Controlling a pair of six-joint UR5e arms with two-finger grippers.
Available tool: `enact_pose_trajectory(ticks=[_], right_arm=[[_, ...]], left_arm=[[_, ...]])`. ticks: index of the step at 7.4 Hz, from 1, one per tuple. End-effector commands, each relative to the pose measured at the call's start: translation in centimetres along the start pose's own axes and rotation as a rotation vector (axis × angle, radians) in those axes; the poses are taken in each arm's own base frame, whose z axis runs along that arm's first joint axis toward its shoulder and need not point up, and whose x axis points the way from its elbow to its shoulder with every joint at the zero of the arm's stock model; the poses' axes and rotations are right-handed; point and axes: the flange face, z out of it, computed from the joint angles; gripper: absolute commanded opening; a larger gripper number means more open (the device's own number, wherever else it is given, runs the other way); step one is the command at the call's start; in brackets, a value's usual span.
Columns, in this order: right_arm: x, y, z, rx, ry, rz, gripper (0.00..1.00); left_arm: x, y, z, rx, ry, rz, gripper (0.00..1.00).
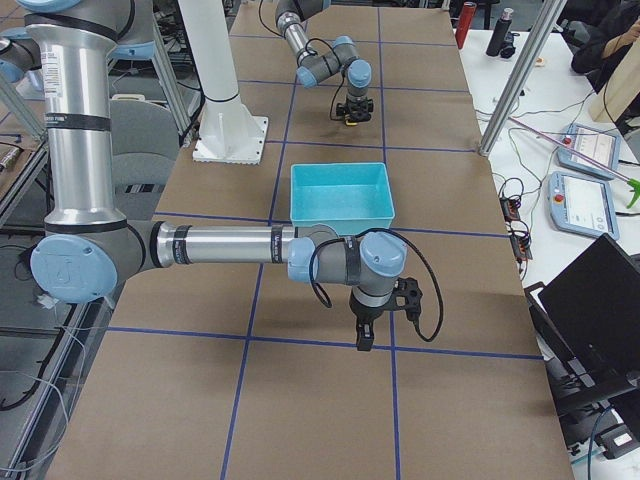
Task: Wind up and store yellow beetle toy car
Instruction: 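Hold the car just above the table with the left gripper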
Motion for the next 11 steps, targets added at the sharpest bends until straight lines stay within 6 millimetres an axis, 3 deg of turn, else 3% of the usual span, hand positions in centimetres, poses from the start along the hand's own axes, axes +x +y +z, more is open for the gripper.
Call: enact_pose_trajectory(ticks=[1, 8, 9, 10, 11], right_arm=[[-0.05, -0.09, -0.08, 0.002, 0.001, -0.002, 1.00], [0.03, -0.07, 0.03, 0.000, 0.000, -0.001, 1.00], [0.06, -0.06, 0.05, -0.001, 0.002, 0.000, 1.00], [0.05, -0.07, 0.03, 0.000, 0.002, -0.001, 1.00], [0.10, -0.06, 0.09, -0.001, 0.002, 0.000, 1.00]], left_arm=[[0.07, 0.20, 0.36, 0.000, 0.009, -0.001, 0.92], [0.56, -0.35, 0.01, 0.047, 0.068, 0.004, 0.88], [0.55, -0.35, 0.08, 0.046, 0.068, 0.020, 0.83], [0.53, -0.30, 0.19, 0.045, 0.067, 0.026, 0.70], [0.45, -0.19, 0.22, 0.039, 0.069, 0.016, 0.51]])
